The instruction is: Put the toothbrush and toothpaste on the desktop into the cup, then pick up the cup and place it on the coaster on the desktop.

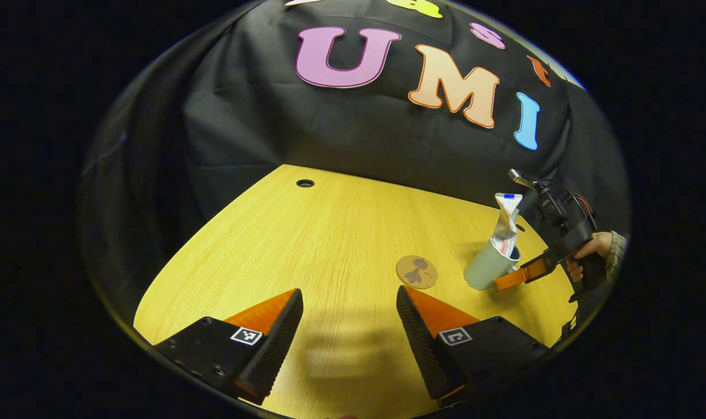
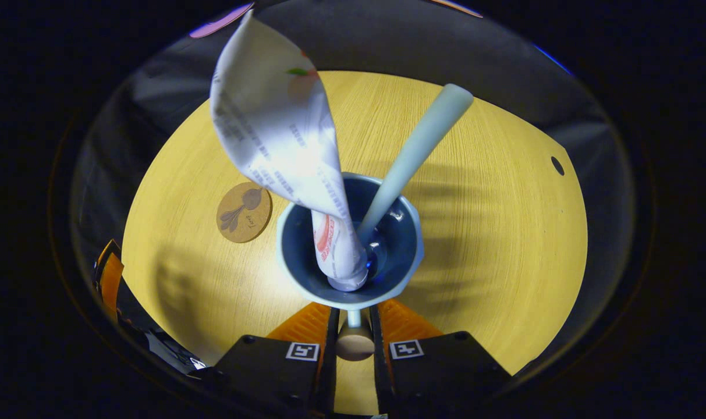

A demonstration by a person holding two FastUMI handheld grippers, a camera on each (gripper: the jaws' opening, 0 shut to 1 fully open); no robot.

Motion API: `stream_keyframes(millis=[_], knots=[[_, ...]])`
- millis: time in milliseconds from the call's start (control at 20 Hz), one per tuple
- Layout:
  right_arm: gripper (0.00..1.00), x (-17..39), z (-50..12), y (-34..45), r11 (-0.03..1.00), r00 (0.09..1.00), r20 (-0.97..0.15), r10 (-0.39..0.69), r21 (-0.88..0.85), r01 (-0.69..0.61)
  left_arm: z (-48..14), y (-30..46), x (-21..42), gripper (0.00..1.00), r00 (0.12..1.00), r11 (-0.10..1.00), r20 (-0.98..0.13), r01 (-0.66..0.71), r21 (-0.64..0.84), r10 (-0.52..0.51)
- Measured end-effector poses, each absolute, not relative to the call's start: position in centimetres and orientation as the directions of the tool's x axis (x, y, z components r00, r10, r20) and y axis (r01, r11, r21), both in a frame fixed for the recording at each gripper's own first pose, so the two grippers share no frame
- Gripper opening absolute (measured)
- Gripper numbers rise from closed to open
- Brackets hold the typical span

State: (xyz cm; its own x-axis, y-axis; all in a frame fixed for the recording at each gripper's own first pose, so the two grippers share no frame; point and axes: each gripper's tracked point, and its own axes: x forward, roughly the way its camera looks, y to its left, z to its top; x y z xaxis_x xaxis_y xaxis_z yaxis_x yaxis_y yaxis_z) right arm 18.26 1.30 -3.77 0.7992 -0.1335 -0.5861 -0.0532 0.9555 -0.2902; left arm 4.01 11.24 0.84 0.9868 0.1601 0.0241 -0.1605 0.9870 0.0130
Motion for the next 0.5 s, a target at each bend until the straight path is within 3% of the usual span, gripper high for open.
stream_keyframes(millis=[350,500], knots=[[0.29,17.6,-2.1,1.5,0.924,0.837,-0.537,-0.101,-0.363,-0.121,0.5,10.8,4.3,0.94,0.989,0.989,0.008,-0.147,-0.009,0.147],[0.25,17.7,-1.1,2.7,0.917,0.847,-0.526,-0.078,-0.371,-0.146,0.2,10.9,4.4,0.94,0.99,0.989,0.004,-0.14,-0.036,0.14]])
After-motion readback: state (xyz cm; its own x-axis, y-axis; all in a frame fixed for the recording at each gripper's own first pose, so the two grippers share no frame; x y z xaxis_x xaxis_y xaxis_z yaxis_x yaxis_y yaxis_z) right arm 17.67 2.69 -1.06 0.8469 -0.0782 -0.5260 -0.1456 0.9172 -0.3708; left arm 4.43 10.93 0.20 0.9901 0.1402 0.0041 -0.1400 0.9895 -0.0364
